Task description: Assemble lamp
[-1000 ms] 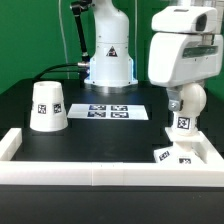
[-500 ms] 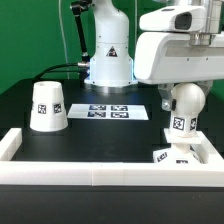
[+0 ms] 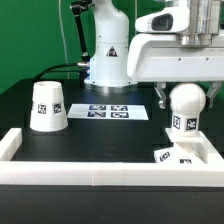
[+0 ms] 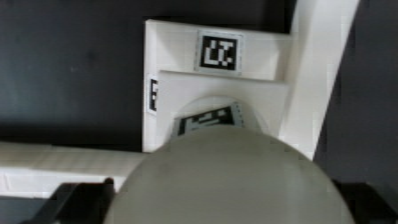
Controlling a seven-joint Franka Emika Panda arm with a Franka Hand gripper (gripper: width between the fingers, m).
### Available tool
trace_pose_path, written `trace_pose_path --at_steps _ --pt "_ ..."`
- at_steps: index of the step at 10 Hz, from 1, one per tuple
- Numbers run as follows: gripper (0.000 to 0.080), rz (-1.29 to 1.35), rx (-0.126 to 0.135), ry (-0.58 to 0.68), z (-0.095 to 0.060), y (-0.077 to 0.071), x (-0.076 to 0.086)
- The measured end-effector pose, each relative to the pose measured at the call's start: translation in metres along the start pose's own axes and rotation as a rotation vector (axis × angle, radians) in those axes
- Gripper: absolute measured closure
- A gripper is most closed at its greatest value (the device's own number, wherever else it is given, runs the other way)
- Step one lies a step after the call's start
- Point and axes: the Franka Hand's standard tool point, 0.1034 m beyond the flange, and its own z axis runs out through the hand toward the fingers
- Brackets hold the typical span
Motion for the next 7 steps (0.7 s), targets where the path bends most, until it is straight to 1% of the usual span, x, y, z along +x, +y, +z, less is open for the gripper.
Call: trace_pose_path --at_steps 1,2,3,7 --pt "0.0220 0.095 0.006 -0.003 0.0002 0.0010 -0.0002" --pt "0.0220 0.130 0.009 -0.004 0.0002 0.0008 -0.0002" --pt "0.0220 0.235 0.013 -0.005 0.0000 0.0015 0.0000" --pt "0.0220 0.474 0.020 -0.008 0.0000 0.0012 0.0001"
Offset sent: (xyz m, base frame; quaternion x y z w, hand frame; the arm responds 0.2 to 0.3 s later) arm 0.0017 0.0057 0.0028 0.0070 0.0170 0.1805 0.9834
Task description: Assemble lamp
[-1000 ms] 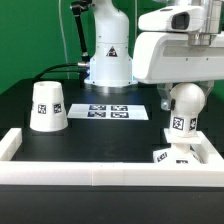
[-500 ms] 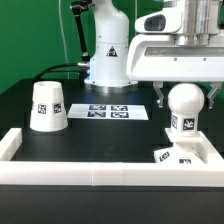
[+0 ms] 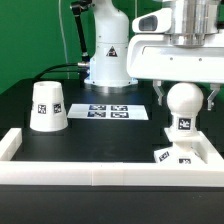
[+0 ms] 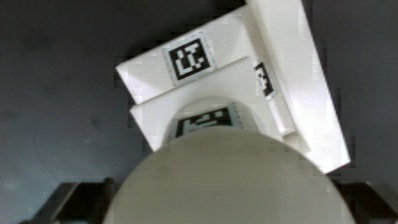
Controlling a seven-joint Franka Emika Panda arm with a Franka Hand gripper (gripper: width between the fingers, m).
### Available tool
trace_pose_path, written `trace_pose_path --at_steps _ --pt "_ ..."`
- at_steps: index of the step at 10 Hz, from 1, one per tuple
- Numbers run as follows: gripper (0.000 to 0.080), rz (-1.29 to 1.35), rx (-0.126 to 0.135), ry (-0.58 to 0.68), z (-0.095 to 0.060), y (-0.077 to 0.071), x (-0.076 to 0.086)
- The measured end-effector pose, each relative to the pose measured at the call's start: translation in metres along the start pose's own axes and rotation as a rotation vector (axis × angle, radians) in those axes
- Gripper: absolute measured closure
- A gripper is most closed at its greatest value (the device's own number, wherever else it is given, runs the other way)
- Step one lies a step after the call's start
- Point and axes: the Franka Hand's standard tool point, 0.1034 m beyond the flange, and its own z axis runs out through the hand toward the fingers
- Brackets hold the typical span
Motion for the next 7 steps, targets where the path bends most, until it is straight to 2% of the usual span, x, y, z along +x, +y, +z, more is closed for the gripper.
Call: trace_pose_path --at_steps 4,7 --pt "0.0220 0.256 0.007 -0.011 0.0012 0.0017 -0.0010" --pt "0.0220 0.556 0.034 -0.044 0.0011 -0.0001 -0.0026"
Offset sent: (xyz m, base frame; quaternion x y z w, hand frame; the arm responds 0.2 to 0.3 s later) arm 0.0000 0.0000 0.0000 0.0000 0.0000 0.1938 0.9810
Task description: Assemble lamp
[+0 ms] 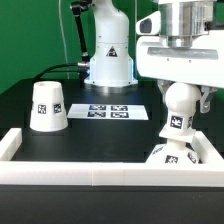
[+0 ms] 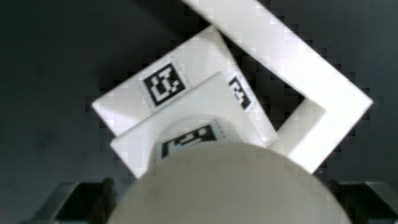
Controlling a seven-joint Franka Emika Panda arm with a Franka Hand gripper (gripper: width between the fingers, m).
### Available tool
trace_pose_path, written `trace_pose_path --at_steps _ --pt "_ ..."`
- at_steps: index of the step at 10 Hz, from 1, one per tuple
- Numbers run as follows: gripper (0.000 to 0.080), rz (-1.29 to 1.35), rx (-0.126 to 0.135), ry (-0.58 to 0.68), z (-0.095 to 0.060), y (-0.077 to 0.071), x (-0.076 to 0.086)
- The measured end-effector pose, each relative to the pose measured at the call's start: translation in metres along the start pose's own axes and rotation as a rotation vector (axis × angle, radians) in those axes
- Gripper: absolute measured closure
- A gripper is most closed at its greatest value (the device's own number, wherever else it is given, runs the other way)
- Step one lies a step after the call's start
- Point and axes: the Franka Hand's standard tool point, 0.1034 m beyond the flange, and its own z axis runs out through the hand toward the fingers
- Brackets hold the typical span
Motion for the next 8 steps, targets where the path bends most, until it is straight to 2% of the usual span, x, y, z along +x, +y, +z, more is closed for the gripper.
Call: trace_pose_path --at_steps 3,4,7,8 --pt "0.0220 0.096 0.009 -0.012 -0.0005 -0.0011 -0.0007" --pt "0.0112 0.090 0.009 -0.012 -0.0003 -0.0011 -0.0009" --pt "0.0103 0.071 0.009 -0.010 -0.0003 -0.0014 -0.0023" --pt "0.0101 0.014 0.010 -0.008 -0.0004 -0.0002 -0.0088"
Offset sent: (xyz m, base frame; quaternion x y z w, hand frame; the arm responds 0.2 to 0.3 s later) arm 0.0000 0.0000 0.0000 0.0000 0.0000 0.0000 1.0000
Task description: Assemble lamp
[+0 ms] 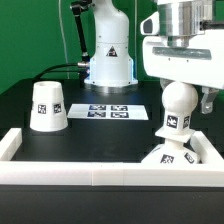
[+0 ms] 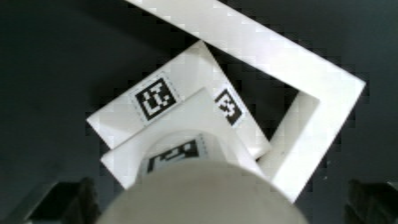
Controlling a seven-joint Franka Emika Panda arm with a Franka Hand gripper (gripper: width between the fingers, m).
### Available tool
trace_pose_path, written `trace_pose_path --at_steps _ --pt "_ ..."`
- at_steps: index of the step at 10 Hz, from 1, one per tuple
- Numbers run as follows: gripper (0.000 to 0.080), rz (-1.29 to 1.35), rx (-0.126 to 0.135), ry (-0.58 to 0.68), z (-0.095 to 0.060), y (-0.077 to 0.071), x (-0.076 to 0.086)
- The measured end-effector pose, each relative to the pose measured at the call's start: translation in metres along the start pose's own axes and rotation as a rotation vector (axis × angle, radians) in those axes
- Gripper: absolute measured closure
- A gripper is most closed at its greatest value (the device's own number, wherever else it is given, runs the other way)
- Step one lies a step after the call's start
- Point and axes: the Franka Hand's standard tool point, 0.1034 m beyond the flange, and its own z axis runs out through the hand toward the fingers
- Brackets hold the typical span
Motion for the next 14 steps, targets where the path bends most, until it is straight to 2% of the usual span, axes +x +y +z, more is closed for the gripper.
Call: trace_pose_path --at_steps 2,3,5,9,10,11,12,13,14 --pt "0.0101 -0.187 -0.010 0.026 -0.002 0.009 -0.019" --pt "0.0101 -0.272 0.003 0.037 -0.003 0.017 -0.023" --pt "0.0101 -0.348 0.009 0.028 -0.003 0.041 -0.021" --pt "0.0101 -0.382 0.008 0.029 -0.002 0.039 -0.023" --pt "0.0101 -0.562 0.013 0.046 -0.002 0.044 -0.018" --pt "0.0101 -0.702 0.021 0.070 -0.005 0.060 -0.009" --pt "0.0101 -0.722 0.023 0.080 -0.007 0.076 -0.005" --pt "0.0101 -0.807 0.012 0.077 -0.009 0.092 0.002" --pt "0.0101 -0.801 0.007 0.067 -0.011 0.099 0.012"
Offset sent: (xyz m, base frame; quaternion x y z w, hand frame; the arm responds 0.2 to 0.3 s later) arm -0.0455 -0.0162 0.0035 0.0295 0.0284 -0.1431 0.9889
